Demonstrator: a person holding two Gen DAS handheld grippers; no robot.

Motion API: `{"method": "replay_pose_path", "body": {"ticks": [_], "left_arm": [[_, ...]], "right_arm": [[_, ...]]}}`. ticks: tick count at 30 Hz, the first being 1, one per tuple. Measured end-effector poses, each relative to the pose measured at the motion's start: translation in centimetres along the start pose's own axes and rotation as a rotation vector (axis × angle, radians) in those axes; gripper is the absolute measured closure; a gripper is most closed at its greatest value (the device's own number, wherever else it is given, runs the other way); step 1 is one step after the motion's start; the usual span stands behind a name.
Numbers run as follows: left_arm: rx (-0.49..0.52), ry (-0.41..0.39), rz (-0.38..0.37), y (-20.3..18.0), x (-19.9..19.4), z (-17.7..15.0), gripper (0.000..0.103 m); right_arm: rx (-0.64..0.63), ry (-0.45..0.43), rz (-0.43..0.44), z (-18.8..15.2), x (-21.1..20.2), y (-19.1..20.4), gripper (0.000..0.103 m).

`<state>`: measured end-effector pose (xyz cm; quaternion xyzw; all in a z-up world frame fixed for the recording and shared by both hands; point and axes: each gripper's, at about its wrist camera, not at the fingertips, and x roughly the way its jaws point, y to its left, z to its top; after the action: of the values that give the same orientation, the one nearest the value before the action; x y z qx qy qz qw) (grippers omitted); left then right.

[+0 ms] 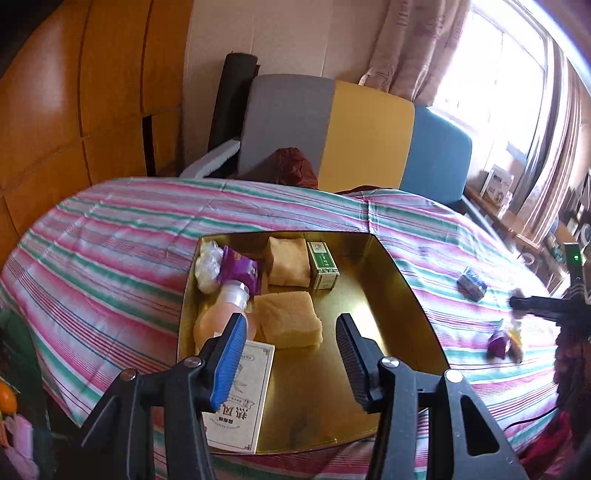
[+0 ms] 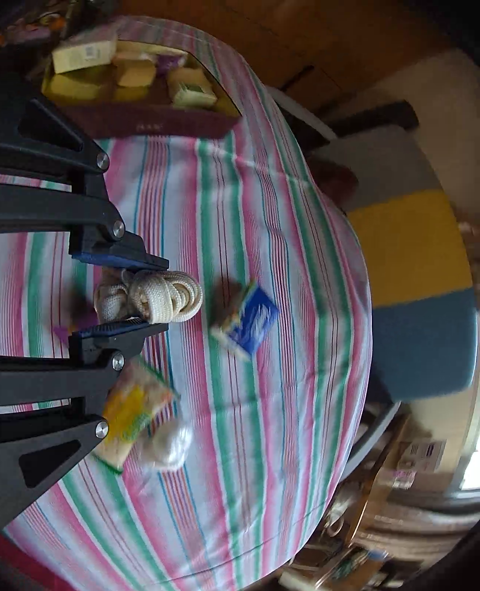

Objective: Organize objects
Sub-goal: 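Carry the white cloth knot into the tray and open the right gripper, then move both grippers back toward the remaining items on the table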

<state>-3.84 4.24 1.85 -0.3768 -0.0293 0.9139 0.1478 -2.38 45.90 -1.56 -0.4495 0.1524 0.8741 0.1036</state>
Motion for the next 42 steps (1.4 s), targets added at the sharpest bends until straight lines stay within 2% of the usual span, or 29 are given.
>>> {"method": "replay_pose_path", "body": {"ticks": [6,8,11,15,18,20,21,22,24,28,30,35,42], "left_arm": [[-0.074,0.001,0.023,2.9,-0.4,-0.4,0.052],[-0.089,0.000,0.021,3.8,-0.6,-0.5,0.052],[-0.111,-0.001,0.031,5.2,-0.9,-0.7,0.052],[-0.130,0.021,0.032,6.6,-0.8,-1.3,0.052],[-0.145,0.037,0.031,7.2,-0.5,-1.8,0.052],[-0.144,0.043,0.029,7.4,-0.3,-2.0,0.052],[-0.143,0.044,0.029,7.5,-0.2,-2.0,0.052],[-0.141,0.042,0.028,7.5,-0.2,-2.1,0.052],[-0.133,0.033,0.033,7.4,-0.1,-2.0,0.052],[-0.113,0.028,0.049,6.7,0.0,-2.0,0.052],[-0.104,0.030,0.048,6.2,0.0,-2.0,0.052],[-0.057,0.019,0.047,4.8,-0.5,-1.8,0.052],[0.016,0.011,0.013,2.1,-1.1,-1.7,0.052]], "right_arm": [[-0.280,0.032,0.215,-0.9,-0.9,14.4,0.078],[-0.350,0.060,0.257,-1.7,-0.3,18.3,0.078],[-0.433,0.121,0.267,-2.8,2.4,23.2,0.078],[-0.429,0.204,0.243,-3.1,7.6,26.2,0.077],[-0.382,0.265,0.246,-2.8,11.0,27.0,0.076],[-0.353,0.245,0.256,-2.4,11.6,27.1,0.069],[-0.333,0.227,0.255,-2.1,11.6,26.9,0.061],[-0.319,0.213,0.256,-2.0,11.4,26.6,0.059],[-0.311,0.185,0.274,-1.9,10.5,26.1,0.057],[-0.293,0.108,0.292,-1.5,7.8,24.8,0.043],[-0.284,0.083,0.296,-1.6,6.6,24.0,0.040],[-0.287,0.015,0.281,-2.1,3.8,22.3,0.035],[-0.211,-0.029,0.250,-3.4,0.6,16.8,0.034]]}}
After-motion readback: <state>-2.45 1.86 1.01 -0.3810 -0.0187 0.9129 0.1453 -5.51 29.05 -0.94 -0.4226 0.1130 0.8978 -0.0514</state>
